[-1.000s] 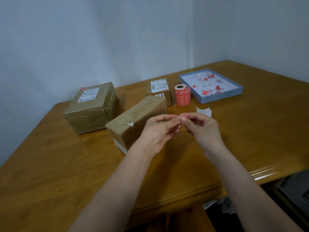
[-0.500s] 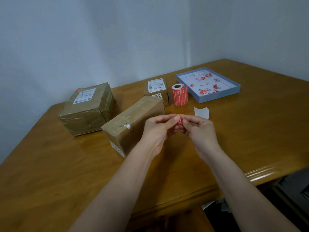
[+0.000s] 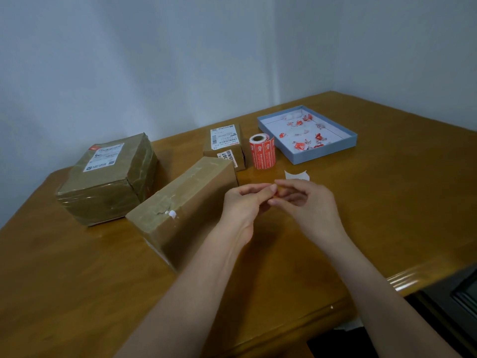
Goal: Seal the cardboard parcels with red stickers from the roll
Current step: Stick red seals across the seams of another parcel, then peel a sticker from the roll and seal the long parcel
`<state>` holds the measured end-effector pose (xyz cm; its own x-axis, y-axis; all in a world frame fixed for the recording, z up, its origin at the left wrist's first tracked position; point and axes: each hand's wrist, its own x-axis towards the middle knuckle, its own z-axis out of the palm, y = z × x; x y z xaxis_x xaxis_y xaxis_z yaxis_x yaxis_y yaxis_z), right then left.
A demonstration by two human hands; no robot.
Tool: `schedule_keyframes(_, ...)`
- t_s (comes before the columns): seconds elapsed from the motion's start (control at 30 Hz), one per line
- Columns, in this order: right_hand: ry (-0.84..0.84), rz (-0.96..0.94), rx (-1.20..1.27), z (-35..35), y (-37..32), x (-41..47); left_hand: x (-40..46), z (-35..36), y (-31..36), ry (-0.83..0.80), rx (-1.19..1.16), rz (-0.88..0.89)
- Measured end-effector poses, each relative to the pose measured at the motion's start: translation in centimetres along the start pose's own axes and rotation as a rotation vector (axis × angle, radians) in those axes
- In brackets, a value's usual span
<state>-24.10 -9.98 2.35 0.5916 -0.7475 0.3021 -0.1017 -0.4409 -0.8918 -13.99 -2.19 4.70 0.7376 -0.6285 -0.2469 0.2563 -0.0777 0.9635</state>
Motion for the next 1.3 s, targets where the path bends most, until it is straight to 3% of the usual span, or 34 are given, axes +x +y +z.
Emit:
schedule_keyframes(0.17, 0.081, 0.011, 0.028, -0.1, 1.0, 0.7, 1.2, 1.4, -0.6, -0.043, 0.153, -0.031)
schedule_keyframes(0.33, 0.058, -0.011, -0.126, -1.0, 0.9, 2.9, 2.4, 2.4, -0.2, -0.069, 0.205, 0.044)
schedule_keyframes(0.5, 0.311, 0.137, -0.053, -2.4, 1.5, 6.7, 4.0, 3.2, 0.2, -0.001, 0.112, 0.076)
schedule_keyframes(0.77, 0.487, 0.220, -0.038, -3.1, 3.7, 14.0, 7.4, 2.5, 1.0, 0.006, 0.322, 0.176)
schedule_keyframes(0.9, 0.375, 0.279, -0.195, -2.5, 4.6, 17.2, 8.6, 2.1, 0.8, 0.023, 0.395, 0.240)
schedule_keyframes(1.0, 0.293, 0.350, -0.175, -1.7, 5.1, 17.8, 8.9, 2.0, 0.4, 0.013, 0.439, 0.263)
schedule_keyframes(1.17, 0.408, 0.171, -0.123, -1.2, 5.8, 17.4, 9.4, 1.5, -0.6, -0.010, 0.466, 0.260)
schedule_keyframes(1.3, 0.366, 0.142, -0.144, -0.9, 6.0, 17.1, 9.4, 1.2, -1.2, -0.036, 0.498, 0.253)
